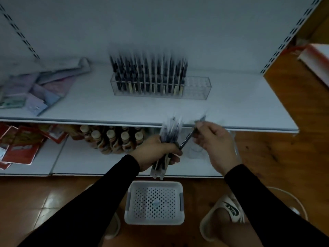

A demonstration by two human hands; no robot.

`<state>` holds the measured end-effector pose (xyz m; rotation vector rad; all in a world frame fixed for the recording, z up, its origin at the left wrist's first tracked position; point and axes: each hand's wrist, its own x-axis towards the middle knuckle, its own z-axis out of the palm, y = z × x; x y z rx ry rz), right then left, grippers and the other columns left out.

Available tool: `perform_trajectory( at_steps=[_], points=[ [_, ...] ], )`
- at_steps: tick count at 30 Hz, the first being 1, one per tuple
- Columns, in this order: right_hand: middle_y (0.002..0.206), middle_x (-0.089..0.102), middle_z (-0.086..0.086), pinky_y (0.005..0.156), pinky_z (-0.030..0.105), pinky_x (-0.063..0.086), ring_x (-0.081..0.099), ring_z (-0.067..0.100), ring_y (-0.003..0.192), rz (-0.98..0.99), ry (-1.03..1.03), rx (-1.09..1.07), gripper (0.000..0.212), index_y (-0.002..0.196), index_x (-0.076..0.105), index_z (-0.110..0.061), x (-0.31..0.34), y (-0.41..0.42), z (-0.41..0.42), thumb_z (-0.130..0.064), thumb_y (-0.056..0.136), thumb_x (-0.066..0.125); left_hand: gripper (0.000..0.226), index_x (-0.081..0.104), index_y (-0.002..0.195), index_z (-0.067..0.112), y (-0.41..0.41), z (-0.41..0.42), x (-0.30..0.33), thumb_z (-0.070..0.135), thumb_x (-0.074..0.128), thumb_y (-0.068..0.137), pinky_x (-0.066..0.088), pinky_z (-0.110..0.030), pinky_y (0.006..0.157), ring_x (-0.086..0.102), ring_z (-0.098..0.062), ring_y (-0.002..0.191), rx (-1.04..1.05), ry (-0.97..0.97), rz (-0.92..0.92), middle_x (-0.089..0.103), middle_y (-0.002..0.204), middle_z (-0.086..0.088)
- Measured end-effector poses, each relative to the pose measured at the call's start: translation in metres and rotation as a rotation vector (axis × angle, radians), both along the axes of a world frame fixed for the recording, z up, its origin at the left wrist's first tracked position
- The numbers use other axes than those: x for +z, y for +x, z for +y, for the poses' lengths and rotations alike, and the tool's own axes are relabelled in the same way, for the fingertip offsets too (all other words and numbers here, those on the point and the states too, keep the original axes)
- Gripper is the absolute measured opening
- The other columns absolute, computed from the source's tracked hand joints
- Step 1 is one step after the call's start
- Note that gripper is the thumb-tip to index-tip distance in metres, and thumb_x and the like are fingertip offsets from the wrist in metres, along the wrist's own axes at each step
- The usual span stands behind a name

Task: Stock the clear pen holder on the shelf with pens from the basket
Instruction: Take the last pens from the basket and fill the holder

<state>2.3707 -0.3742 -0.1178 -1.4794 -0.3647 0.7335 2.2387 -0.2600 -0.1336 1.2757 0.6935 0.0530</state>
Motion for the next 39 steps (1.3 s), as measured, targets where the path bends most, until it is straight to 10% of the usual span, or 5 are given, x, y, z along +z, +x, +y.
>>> perform_trajectory(
  at_steps=[13, 31, 39],
  points=[
    [0.09, 0.068, 0.014, 0.072, 0.025, 0.056, 0.068, 0.018, 0.079, -0.532, 0.097, -0.075, 0.01, 0.098, 0.063, -0.006, 0.085, 0.089, 0.072, -0.013, 0.092, 0.061, 0.017, 0.057, 0.072, 0.004, 0.018, 0.041, 0.037, -0.003, 0.058, 0.087, 0.052, -0.032, 0.06, 0.058, -0.025, 0.057, 0.473, -0.083, -0.248, 0.056, 0.066, -0.013],
    [0.092, 0.072, 0.001, 0.082, 0.034, 0.058, 0.069, 0.015, 0.087, -0.854, -0.142, -0.029, 0.017, 0.103, 0.067, -0.013, 0.074, 0.12, 0.133, -0.024, 0.093, 0.06, 0.016, 0.06, 0.074, 0.007, 0.024, 0.058, 0.038, -0.001, 0.058, 0.087, 0.055, -0.027, 0.054, 0.062, -0.02, 0.054, 0.517, -0.127, -0.265, 0.056, 0.063, -0.009],
    [0.09, 0.069, -0.001, 0.063, 0.002, 0.039, 0.061, 0.008, 0.077, -1.023, -0.291, 0.064, 0.019, 0.102, 0.068, -0.013, 0.061, 0.118, 0.138, -0.026, 0.095, 0.056, 0.016, 0.06, 0.074, 0.007, 0.03, 0.054, 0.037, -0.003, 0.059, 0.086, 0.054, -0.027, 0.055, 0.062, -0.019, 0.054, 0.485, -0.096, -0.274, 0.057, 0.061, -0.007]
  ],
)
